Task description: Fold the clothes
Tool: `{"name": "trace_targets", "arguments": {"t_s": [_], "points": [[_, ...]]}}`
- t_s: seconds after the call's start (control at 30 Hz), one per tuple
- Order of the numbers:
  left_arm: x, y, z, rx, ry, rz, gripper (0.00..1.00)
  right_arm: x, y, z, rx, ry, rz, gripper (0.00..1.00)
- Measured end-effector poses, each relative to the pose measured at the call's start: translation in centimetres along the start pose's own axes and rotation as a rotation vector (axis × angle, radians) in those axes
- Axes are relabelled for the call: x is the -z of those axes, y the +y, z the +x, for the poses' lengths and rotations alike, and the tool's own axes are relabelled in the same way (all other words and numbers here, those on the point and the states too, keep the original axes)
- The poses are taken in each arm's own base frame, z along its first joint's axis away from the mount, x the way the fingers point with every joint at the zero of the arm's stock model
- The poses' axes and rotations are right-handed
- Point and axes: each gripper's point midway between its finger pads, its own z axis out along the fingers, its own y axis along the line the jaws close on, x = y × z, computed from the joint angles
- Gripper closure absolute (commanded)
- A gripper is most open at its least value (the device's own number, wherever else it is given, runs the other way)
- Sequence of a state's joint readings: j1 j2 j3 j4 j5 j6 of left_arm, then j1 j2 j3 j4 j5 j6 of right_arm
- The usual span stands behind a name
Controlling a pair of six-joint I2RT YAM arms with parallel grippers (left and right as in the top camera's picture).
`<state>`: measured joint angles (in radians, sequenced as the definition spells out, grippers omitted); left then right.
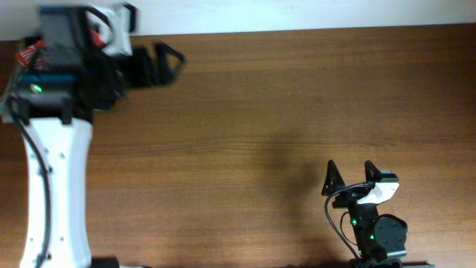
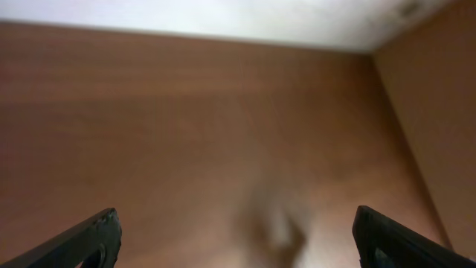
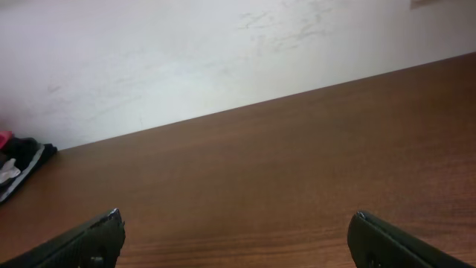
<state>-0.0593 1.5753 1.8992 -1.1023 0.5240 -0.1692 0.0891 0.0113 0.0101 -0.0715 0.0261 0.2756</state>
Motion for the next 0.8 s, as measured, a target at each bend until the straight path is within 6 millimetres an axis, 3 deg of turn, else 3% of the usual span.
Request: {"name": "trace_targets", "arguments": {"t_s": [0.1,0.27,0.43,0.6,0.8], "points": [[0.2,-2.4,2.6,-0.032,0.039,0.041,0.01,0.0,0.0,0.0,0.0,0.0,0.0,0.01],[2.8,-2.3,6.0,-0.025,0.026,0.03,0.01,0.0,0.0,0.0,0.0,0.0,0.0,0.01],[4.4,-0.2,10.6,-0.016,-0.023,-0.034,0.01,0.0,0.0,0.0,0.0,0.0,0.0,0.01],[5.5,2.6,10.2,-0.115,-0.301,-0.165,0.01,0.0,0.0,0.0,0.0,0.0,0.0,0.01],[7.0,5.3,12.2,-0.187,-0.597,-0.252,0.01,0.0,0.0,0.0,-0.001,0.0,0.0,0.01]]}}
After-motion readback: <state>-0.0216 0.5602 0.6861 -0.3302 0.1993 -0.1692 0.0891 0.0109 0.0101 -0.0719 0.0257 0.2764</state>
